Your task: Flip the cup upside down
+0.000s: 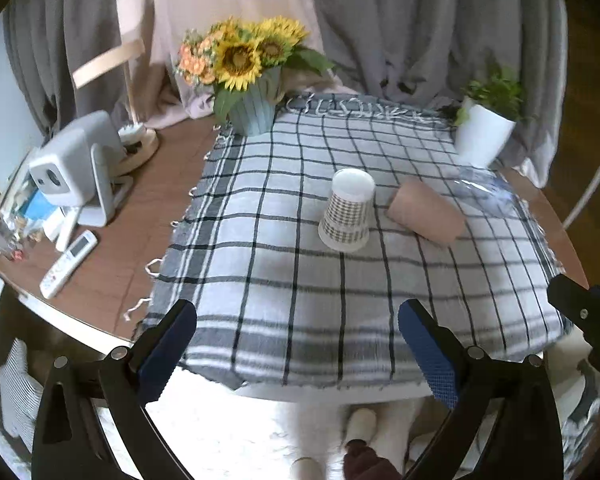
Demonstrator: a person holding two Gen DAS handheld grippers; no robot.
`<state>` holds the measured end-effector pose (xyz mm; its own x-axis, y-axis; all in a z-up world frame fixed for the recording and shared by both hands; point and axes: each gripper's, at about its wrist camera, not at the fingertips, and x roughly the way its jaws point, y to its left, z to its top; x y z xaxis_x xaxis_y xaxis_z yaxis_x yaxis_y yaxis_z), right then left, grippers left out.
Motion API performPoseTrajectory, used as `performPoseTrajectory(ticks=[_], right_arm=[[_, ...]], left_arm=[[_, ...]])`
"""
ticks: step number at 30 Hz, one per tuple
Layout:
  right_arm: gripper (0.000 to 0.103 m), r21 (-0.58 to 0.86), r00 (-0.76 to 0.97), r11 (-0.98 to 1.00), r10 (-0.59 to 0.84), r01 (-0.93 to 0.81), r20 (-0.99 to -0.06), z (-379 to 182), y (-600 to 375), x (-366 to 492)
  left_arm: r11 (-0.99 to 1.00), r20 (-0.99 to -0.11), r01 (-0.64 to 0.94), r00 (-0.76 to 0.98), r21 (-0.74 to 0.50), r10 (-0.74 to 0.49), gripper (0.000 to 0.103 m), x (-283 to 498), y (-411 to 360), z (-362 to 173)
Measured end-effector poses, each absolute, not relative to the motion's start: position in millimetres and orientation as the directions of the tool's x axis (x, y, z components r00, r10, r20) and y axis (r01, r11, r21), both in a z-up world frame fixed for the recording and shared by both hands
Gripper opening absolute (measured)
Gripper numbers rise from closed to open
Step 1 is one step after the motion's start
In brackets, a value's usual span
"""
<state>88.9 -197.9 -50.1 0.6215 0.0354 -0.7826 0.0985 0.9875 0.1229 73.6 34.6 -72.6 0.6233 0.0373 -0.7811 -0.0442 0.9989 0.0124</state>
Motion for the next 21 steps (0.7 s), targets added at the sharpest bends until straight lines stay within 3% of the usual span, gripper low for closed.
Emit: performPoseTrajectory(ticks=[7,14,21], right_arm=[[0.087,0.115,0.69,0.986,0.002,0.118,-0.723,-18.8,-185.5,24.8],[0.087,0.143,0.781,0.984,0.008,0.104,-0.624,8.6,-180.1,-24.7],[0.087,0.141,0.813,0.988,0.026,0.069,-0.581,19.5,-177.0,-52.5]], left_arm=[[0.999,-0.721,-0.01,0.693,-0.045,-0.026,0.103,17.7,43.6,-33.2],[0.998,-0.639,-0.041,0.769,-0.049,0.0,0.103,-21.8,51.8,-6.0],[0.995,-0.583,-0.074,0.812,-0.062,0.025,0.103,-51.6,54.8,9.7]])
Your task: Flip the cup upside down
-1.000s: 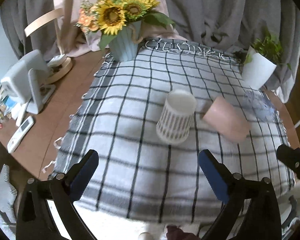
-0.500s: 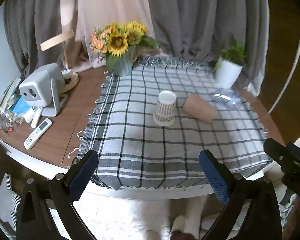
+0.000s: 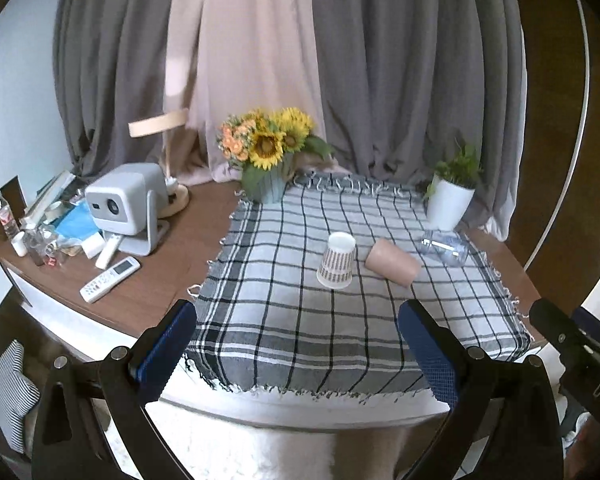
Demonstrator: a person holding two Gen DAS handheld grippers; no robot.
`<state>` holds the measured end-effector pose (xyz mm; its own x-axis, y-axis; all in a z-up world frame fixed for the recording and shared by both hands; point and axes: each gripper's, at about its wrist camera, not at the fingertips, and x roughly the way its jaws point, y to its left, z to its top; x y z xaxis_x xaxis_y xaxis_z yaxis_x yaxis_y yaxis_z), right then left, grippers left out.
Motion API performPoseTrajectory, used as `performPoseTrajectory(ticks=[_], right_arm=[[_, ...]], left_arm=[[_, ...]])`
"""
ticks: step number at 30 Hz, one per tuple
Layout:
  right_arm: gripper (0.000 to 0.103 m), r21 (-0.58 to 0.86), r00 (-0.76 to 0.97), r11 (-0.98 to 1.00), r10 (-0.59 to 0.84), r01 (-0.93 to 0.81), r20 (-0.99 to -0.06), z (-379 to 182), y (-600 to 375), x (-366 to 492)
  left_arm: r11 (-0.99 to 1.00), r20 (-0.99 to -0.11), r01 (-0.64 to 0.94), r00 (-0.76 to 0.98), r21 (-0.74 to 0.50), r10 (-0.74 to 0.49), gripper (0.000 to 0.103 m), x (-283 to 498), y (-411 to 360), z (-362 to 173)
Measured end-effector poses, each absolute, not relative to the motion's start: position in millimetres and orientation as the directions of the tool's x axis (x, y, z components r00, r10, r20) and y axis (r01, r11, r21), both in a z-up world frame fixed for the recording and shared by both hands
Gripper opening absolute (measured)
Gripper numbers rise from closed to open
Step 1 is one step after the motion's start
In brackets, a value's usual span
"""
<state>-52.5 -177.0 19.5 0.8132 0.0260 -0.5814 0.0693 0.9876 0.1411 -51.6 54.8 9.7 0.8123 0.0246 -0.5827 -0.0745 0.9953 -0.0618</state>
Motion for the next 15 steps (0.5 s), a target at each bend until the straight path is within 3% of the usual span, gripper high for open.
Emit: performPoseTrajectory(ticks=[15], right_arm=[[0.087,0.126,0.849,0.99,0.006,0.071,-0.528,30.1,-185.3,-85.4]], left_arm=[[0.997,-0.49,-0.075,0.87,-0.028,0.052,0.103,-83.1,42.9,31.1]])
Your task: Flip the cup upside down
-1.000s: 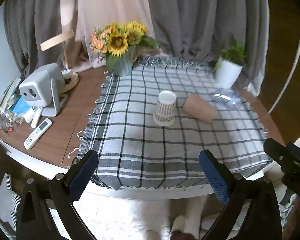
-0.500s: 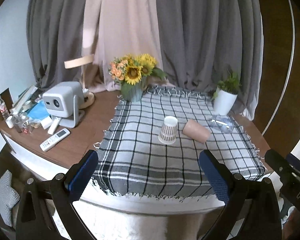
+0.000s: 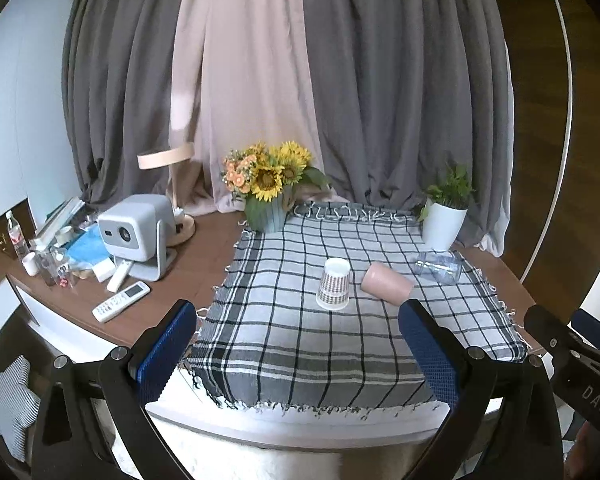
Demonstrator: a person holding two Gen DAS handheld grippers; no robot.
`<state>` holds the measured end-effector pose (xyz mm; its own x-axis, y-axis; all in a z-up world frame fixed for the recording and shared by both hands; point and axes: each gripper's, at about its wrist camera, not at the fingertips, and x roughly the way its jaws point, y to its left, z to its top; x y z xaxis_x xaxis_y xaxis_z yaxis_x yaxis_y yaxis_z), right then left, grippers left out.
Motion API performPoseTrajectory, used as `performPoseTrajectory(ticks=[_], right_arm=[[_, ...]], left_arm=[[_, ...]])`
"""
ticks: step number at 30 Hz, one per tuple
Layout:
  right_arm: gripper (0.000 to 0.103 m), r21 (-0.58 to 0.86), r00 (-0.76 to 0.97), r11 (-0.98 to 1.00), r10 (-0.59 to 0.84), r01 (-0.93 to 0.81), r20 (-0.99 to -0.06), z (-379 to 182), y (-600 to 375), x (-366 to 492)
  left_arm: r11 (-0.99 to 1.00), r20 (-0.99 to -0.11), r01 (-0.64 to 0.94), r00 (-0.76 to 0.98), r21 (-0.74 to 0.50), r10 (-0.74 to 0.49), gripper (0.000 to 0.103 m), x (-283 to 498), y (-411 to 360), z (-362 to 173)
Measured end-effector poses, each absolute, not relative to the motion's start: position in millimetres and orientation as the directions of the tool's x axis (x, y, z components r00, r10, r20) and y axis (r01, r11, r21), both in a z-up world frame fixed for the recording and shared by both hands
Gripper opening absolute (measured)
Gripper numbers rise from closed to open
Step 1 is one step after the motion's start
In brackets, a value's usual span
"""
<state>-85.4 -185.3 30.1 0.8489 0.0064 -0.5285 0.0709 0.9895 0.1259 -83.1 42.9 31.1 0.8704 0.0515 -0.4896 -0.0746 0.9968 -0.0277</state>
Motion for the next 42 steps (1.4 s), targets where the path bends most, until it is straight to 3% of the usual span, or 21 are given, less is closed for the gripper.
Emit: performPoseTrajectory(ticks=[42], right_arm=[[0.089,0.115,0.854,0.991,0.001,0.069,-0.52,35.3,-192.1,-90.7]], left_arm=[[0.999,-0.482,-0.043,0.875,-0.013,0.031,0.103,-86.8,42.6,34.4]])
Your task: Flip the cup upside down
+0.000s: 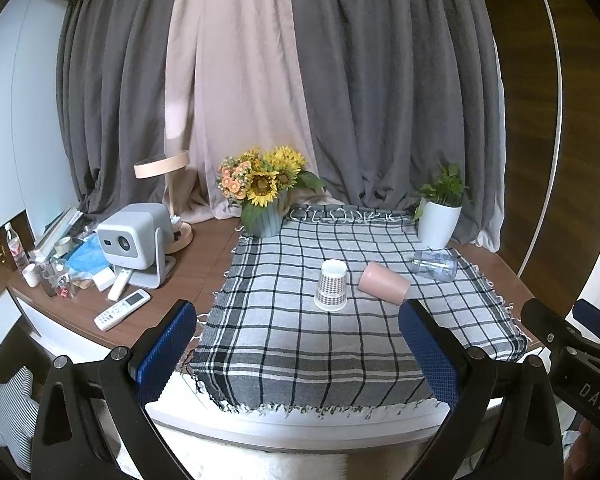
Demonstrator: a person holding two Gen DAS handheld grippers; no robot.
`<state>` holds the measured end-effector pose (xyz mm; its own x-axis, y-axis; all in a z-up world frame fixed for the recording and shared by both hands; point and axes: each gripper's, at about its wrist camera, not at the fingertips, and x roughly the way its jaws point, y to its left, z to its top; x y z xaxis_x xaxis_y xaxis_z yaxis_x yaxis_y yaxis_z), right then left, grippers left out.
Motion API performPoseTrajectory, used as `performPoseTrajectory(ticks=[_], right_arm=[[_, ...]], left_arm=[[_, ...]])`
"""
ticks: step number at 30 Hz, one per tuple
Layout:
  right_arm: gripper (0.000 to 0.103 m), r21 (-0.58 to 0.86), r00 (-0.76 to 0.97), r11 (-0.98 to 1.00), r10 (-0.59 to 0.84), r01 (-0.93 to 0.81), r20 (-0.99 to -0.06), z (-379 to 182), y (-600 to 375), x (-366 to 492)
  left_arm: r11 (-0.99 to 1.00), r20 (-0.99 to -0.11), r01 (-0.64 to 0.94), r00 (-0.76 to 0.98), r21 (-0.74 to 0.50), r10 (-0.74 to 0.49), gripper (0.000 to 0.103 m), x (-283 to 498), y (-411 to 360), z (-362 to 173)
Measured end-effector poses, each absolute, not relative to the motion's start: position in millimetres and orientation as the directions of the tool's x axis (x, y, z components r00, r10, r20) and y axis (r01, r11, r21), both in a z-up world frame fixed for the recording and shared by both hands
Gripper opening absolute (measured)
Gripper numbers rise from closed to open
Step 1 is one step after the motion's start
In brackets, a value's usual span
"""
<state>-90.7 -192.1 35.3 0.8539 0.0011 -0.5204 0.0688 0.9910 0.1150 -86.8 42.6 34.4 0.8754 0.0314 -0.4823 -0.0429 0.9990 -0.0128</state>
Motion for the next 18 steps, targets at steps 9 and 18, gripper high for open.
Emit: performPoseTrajectory(ticks=[9,18], right_arm=[[0.089,0.117,0.854,0.991,0.002,0.069,-0.52,35.4,-192.9,-91.2],[0.09,0.111,0.853,0.992,0.002,0.065,-0.522,37.1,-193.8,-89.9]], left_arm=[[0.999,-0.483,-0.035,0.876,-0.016,0.023,0.103,-88.7,46.7,34.6],[1.0,-0.488,-0.023,0.873,-0.021,0.01,0.103,-92.1,50.1,33.7]])
